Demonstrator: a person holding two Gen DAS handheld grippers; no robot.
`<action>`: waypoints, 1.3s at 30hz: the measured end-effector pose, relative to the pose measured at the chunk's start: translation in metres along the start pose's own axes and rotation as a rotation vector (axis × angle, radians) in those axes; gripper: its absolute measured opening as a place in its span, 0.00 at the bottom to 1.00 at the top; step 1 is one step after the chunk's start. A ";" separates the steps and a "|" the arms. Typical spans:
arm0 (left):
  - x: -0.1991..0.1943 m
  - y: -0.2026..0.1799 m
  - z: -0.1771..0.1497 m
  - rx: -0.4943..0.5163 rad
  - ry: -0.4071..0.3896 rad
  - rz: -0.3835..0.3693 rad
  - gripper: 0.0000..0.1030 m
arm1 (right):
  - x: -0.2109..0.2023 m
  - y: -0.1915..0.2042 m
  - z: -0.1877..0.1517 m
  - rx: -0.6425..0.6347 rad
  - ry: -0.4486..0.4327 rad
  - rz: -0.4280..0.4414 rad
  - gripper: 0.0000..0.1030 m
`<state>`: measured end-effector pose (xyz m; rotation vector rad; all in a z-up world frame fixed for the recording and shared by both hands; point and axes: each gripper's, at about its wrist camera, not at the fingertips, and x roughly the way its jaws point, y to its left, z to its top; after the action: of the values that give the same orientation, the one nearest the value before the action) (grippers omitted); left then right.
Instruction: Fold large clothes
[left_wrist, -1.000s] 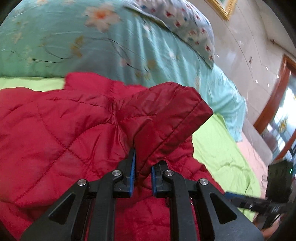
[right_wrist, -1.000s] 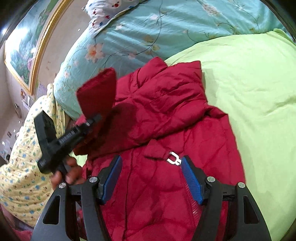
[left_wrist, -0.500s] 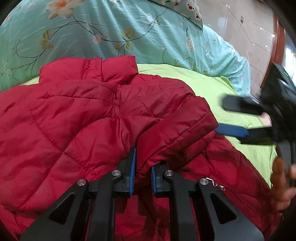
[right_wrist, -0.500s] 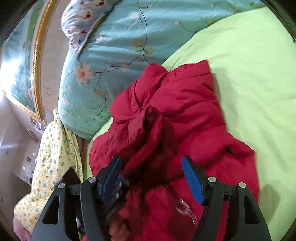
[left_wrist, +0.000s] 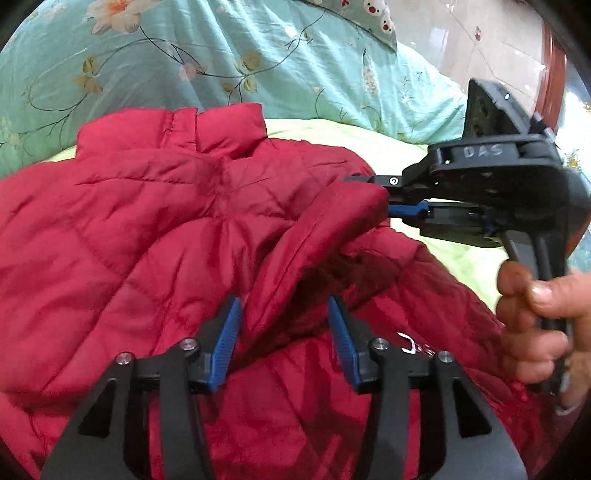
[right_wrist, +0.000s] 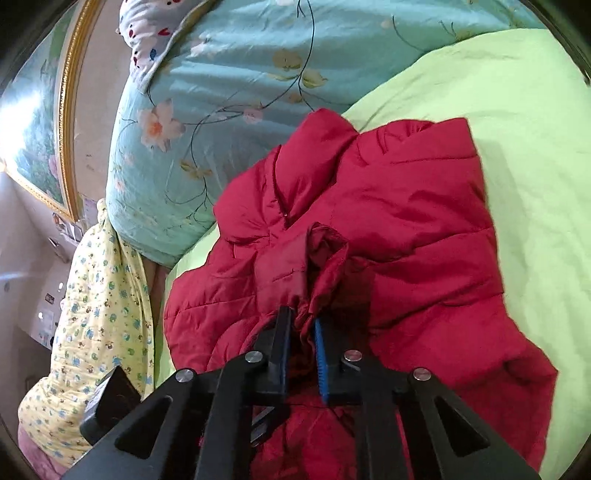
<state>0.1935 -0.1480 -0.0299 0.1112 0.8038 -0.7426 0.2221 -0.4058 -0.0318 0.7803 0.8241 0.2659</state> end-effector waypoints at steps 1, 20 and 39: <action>-0.004 0.000 -0.001 0.001 -0.004 -0.003 0.46 | -0.004 -0.002 0.000 0.002 -0.011 -0.002 0.10; -0.034 0.163 0.008 -0.321 0.004 0.123 0.45 | -0.017 -0.013 -0.011 -0.065 -0.046 -0.186 0.12; -0.013 0.146 -0.002 -0.262 0.030 0.252 0.45 | 0.050 0.048 -0.034 -0.394 -0.010 -0.434 0.32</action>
<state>0.2805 -0.0315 -0.0484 -0.0128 0.8902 -0.3951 0.2338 -0.3297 -0.0407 0.2233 0.8753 0.0320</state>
